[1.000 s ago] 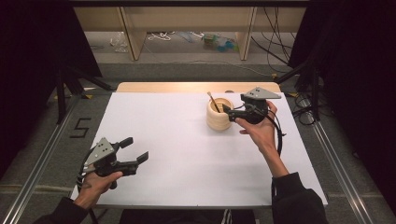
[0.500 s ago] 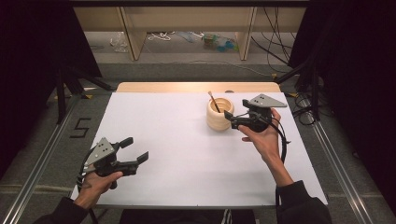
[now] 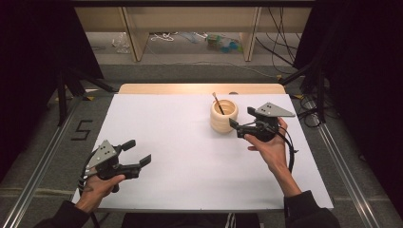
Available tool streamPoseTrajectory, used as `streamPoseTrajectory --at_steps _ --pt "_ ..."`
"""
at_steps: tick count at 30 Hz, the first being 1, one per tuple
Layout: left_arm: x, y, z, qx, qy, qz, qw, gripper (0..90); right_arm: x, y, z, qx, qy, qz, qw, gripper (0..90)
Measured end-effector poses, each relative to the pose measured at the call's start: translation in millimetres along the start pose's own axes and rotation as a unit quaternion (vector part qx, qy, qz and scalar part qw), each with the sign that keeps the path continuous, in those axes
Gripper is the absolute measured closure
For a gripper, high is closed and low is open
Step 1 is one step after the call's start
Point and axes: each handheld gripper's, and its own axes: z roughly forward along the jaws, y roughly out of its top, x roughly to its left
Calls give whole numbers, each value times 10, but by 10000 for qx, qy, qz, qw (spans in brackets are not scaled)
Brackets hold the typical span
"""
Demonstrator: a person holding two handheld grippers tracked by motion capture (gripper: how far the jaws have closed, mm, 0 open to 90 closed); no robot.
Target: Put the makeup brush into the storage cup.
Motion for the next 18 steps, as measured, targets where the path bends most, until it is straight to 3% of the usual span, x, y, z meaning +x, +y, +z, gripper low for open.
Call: streamPoseTrajectory --at_steps 1,3,9,12,13,18 --pt "2 2 -1 -4 0 17 10000 155 -6 -12 -7 -38 -14 -79 10000 189" --pt "1 1 -1 1 0 3 10000 155 10 -33 -28 36 49 31 10000 189" --pt "0 1 0 -1 0 4 10000 155 2 -81 -80 -73 6 -17 10000 186" --pt "0 2 -1 0 -1 1 10000 155 4 -102 -112 -112 106 111 9998 186" --pt "0 1 0 -2 -1 3 10000 155 10 -106 -133 -14 142 199 9997 186" --pt "3 3 -2 1 2 18 10000 155 24 -147 -166 -56 169 216 9996 180"
